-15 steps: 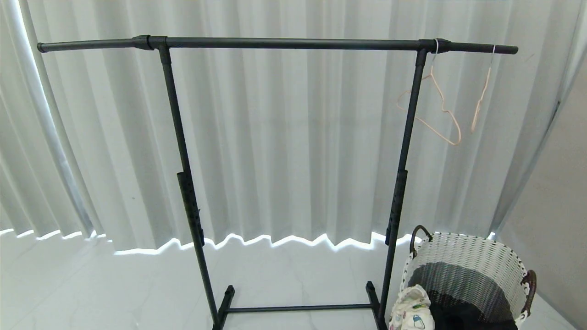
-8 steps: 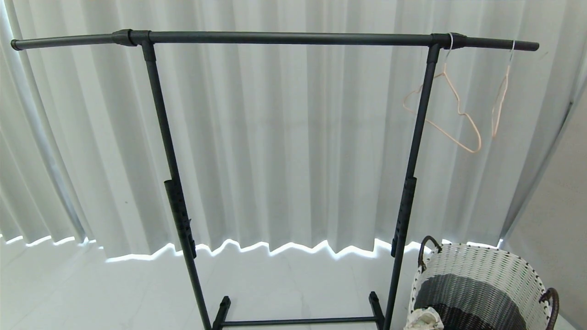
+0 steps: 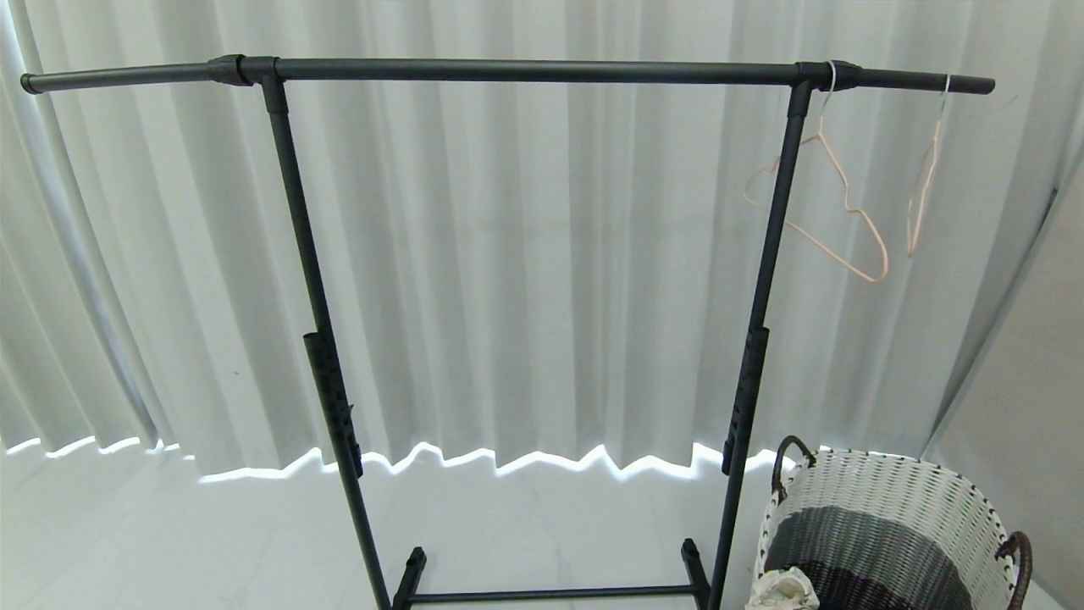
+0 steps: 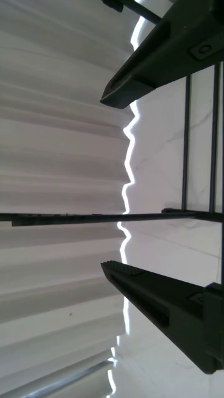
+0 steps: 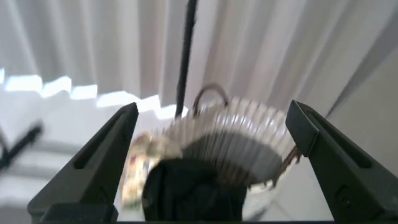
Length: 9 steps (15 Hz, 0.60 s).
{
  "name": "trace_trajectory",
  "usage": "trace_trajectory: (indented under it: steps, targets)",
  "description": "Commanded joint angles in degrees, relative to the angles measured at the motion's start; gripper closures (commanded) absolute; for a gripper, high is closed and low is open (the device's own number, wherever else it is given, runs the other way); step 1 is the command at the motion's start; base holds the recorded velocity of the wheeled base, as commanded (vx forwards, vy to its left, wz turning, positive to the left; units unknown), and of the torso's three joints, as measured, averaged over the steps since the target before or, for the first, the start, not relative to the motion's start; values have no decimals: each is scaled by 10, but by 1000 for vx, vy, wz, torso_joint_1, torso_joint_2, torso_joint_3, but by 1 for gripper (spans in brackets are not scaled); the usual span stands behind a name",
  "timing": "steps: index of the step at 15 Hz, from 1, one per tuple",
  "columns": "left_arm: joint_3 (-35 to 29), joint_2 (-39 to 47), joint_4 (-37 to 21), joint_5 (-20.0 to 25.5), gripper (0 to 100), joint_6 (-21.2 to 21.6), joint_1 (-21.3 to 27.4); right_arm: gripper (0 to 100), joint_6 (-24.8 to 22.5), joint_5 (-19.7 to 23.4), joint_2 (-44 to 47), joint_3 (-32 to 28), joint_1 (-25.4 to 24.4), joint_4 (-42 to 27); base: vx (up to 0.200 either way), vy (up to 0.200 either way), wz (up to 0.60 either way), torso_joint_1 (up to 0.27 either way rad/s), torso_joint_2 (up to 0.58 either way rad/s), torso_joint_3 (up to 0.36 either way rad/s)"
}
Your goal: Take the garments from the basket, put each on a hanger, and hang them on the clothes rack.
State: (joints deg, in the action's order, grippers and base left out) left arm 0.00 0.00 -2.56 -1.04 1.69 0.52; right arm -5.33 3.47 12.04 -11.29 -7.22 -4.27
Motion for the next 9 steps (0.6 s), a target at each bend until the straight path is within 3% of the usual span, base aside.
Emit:
trace_trajectory:
  steps: [1,2,4,6,9]
  targets:
    - [0,0,0,0,0,0,0,0,-65,19,207,-89,-28,-86,0,0,0,0,0,0]
    - [0,0,0,0,0,0,0,0,-102,33,315,-79,-38,-80,0,0,0,0,0,0]
    - [0,0,0,0,0,0,0,0,-123,34,446,-33,-57,8,0,0,0,0,0,0]
    - [0,0,0,0,0,0,0,0,-181,-15,560,32,-57,104,0,0,0,0,0,0]
    - [0,0,0,0,0,-1,0,0,-199,-23,714,53,-63,204,0,0,0,0,0,0]
